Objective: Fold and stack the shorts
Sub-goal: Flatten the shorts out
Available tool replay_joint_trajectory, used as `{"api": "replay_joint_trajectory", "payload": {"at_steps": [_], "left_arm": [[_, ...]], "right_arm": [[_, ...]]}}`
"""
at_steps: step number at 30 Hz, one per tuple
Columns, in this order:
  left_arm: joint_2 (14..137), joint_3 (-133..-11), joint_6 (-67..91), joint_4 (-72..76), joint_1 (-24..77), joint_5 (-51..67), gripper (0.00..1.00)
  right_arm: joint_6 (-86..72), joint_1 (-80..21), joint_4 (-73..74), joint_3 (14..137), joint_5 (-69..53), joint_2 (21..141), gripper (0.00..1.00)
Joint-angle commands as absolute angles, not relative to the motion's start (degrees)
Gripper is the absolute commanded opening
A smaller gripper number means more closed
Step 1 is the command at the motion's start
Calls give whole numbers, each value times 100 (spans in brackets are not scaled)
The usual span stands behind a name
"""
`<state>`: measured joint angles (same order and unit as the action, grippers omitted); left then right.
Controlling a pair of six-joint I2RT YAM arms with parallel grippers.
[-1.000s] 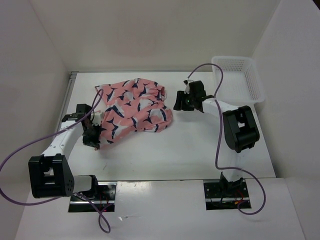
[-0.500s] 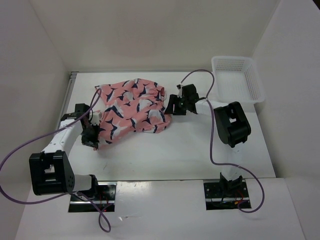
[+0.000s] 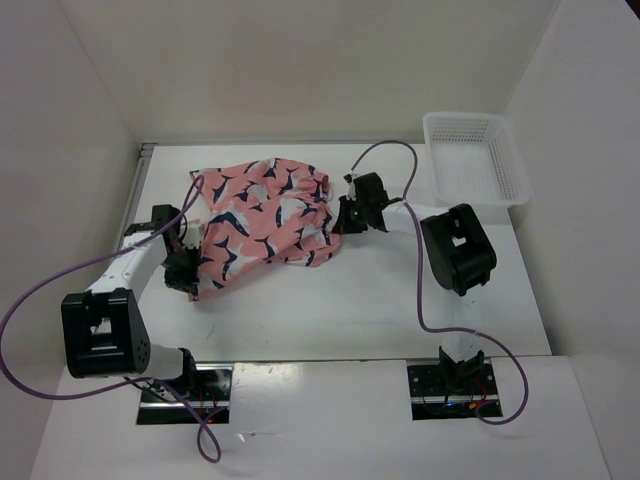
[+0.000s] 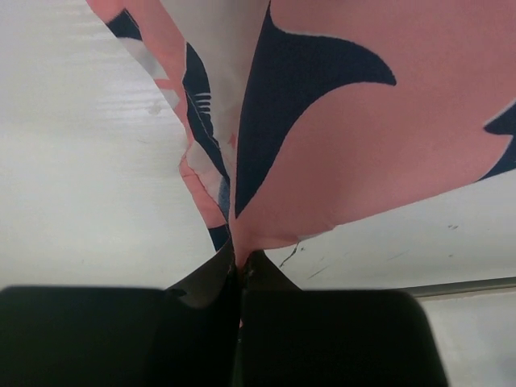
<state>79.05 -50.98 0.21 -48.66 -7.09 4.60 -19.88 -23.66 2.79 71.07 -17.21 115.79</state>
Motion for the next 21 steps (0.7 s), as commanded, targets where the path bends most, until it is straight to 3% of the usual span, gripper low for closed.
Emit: {"api": "replay_joint_trajectory", "payload": {"at_steps": [1, 5, 6, 9, 11, 13, 17, 21], "left_arm": [[8077, -5536, 0, -4667, -799, 606, 0], [8979, -7378, 0, -4448, -853, 625, 0], [9183, -8514, 0, -4447, -853, 563, 0], [9869, -10269, 0, -4579, -905, 510, 0], [10132, -11628, 0, -4797, -958, 457, 0], [10134, -12118, 0, -5008, -958, 457, 0], [9391, -11228, 0, -5063, -958, 510, 0], [8439, -8925, 0, -5063, -467, 387, 0]], "right_arm": [[-1373, -2330, 9, 7801, -880, 11593, 0], [-897, -1899, 386, 9462, -949, 11593, 0], [-766, -1811, 622, 10275, -949, 11645, 0], [-274, -1530, 1071, 11709, -896, 11646, 0], [-194, -1241, 1510, 12092, -1411, 11506, 0], [191, -1117, 1791, 11928, -1713, 10999, 0], [1229, -1116, 2354, 10357, -2336, 9785, 0], [2151, -1116, 3004, 8300, -2882, 8878, 0]]}}
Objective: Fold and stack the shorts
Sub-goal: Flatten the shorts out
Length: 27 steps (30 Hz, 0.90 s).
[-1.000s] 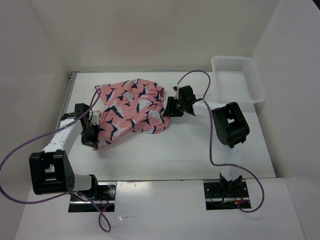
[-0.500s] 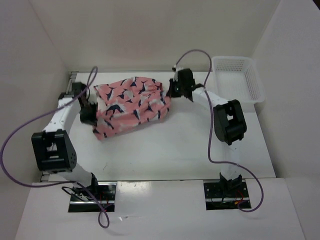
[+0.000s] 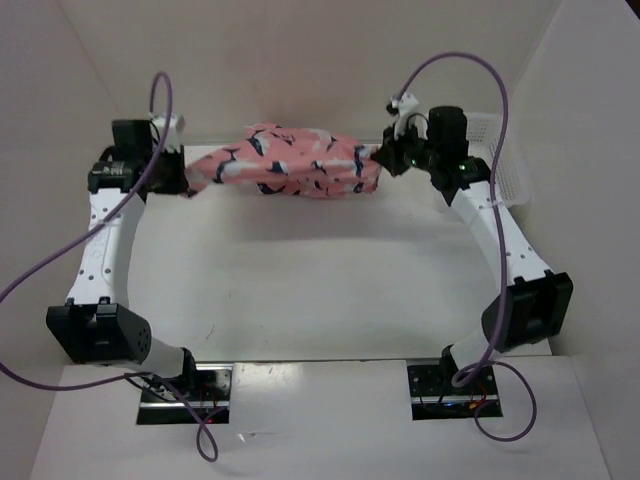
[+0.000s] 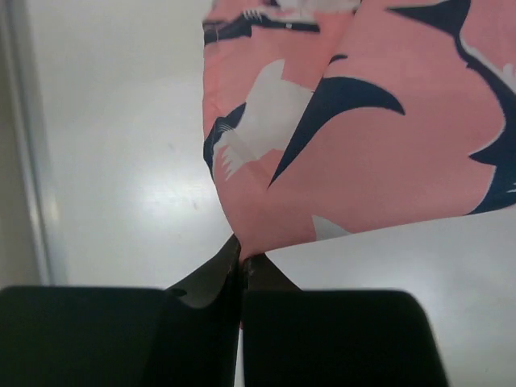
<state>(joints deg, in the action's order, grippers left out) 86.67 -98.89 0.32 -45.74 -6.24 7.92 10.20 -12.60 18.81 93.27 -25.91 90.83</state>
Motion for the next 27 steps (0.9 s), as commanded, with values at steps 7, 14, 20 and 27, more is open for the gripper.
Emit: {"api": "replay_joint_trajectory", "payload": {"at_steps": [7, 14, 20, 27], "left_arm": [[7893, -6339, 0, -6020, -149, 439, 0], [7330, -5195, 0, -6267, 61, -51, 0], [7269, -5176, 0, -6362, 307, -237, 25], [6908, -5931, 0, -6137, 299, 509, 52]], "right_arm": [[4006, -1203, 4314, 6259, -2471, 7999, 0], [4841, -1389, 4658, 4871, -1847, 7296, 1], [5053, -1389, 4737, 4693, -1600, 7110, 19], [4127, -1389, 4597, 5263, -1501, 6855, 83]]}}
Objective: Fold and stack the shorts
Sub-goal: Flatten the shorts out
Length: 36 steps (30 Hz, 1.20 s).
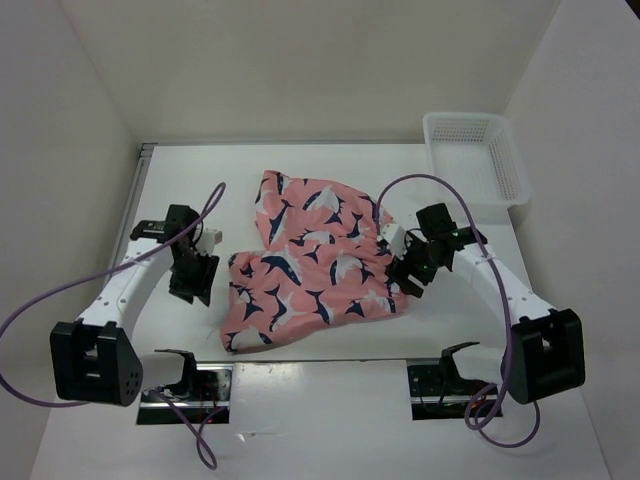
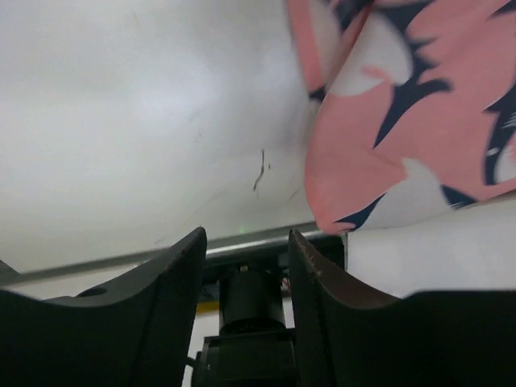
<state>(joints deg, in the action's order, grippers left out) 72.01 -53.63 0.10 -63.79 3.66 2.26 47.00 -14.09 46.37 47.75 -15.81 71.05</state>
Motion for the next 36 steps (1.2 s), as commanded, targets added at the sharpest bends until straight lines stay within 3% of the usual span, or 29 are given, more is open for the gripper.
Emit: {"api": "replay_joint_trajectory", "payload": {"at_steps": [1, 6, 9, 13, 21, 29, 33, 36], "left_arm": [[6978, -6220, 0, -5874, 229, 588, 53], [8461, -7222, 0, -4097, 176, 1141, 56], [9805, -8283, 0, -3736, 176, 1536, 56], [11264, -9147, 0, -3473, 342, 1758, 56], [12172, -9747, 0, -3357, 843, 2538, 61], [12488, -9422, 0, -3437, 1081, 2364, 62], [12621, -9369, 0, -3278, 1134, 2065, 50], [12674, -9421, 0, -3199, 1134, 2013, 28]], "right_arm": [[3852, -1389, 4440, 5665, -1712, 6795, 83], [1664, -1389, 3035, 6652, -2417, 7294, 83], [802, -1389, 2120, 6793, -1543, 8014, 76], [555, -1274, 1513, 7092, -1039, 9172, 74], [228, -765, 1239, 7620, -1063, 10414, 74], [482, -765, 932, 7436, -1318, 11126, 74], [536, -817, 879, 7549, -1055, 11452, 64], [457, -870, 765, 7550, -783, 11558, 46]]}}
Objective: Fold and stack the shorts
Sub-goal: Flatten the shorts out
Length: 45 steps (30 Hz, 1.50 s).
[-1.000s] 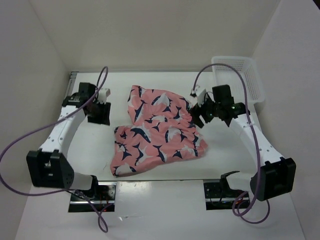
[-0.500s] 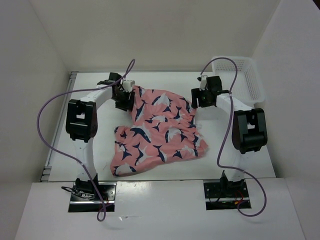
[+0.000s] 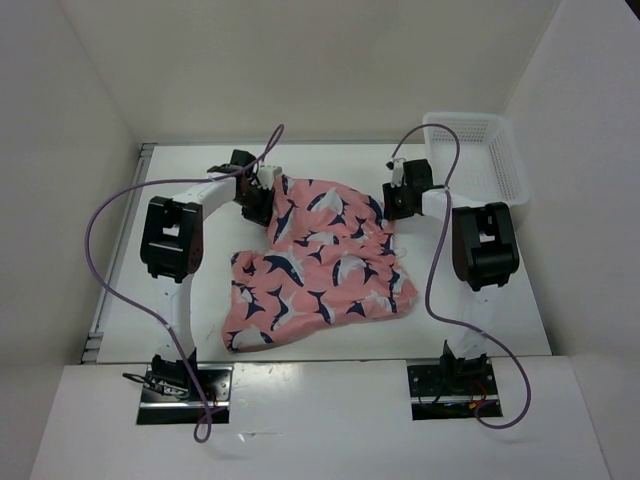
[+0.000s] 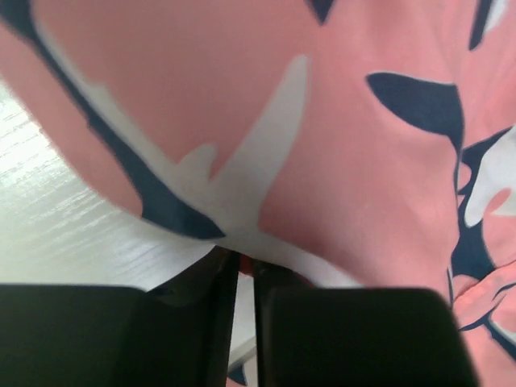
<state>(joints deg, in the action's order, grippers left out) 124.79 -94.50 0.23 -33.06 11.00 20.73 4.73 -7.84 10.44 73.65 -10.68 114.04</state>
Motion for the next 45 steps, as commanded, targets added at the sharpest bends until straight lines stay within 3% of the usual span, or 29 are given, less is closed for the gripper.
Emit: {"api": "replay_joint_trajectory", "payload": {"at_steps": [1, 5, 6, 11, 16, 20, 21, 25, 28, 38, 42, 45], "left_arm": [[12674, -9422, 0, -3199, 1134, 2082, 14], [12280, -9414, 0, -3471, 916, 1698, 1], [12139, -9352, 0, -3472, 801, 1557, 0], [11111, -8467, 0, -3762, 10, 679, 0], [10293, -7726, 0, -3867, 9, 483, 0], [10222, -7751, 0, -4112, 9, 728, 18], [10169, -7822, 0, -4279, 9, 964, 30], [10151, -8339, 0, -4237, -44, 1564, 54], [10703, -9349, 0, -3973, -97, 1845, 60], [13655, -12618, 0, -3929, 193, 2302, 64], [13965, -12683, 0, -4042, 438, 2197, 65], [13966, -12358, 0, -4166, 597, 2328, 59]], "right_arm": [[361, -870, 765, 7550, -678, 11558, 32], [237, -870, 712, 7603, -142, 11488, 2], [237, -870, 712, 7663, -45, 11409, 0], [308, -870, 746, 7822, 36, 11206, 0], [605, -932, 948, 7875, -623, 11005, 0], [834, -1159, 1011, 7813, -896, 10951, 0], [835, -1221, 1080, 7813, -949, 10899, 0], [1159, -1274, 1133, 7813, -1151, 10898, 0], [1274, -1345, 1134, 7813, -1151, 10898, 0], [1556, -1345, 1239, 7928, -1336, 11013, 0], [1556, -1345, 1292, 8041, -1389, 11065, 0], [1608, -1345, 1292, 8094, -1336, 11065, 0]]}}
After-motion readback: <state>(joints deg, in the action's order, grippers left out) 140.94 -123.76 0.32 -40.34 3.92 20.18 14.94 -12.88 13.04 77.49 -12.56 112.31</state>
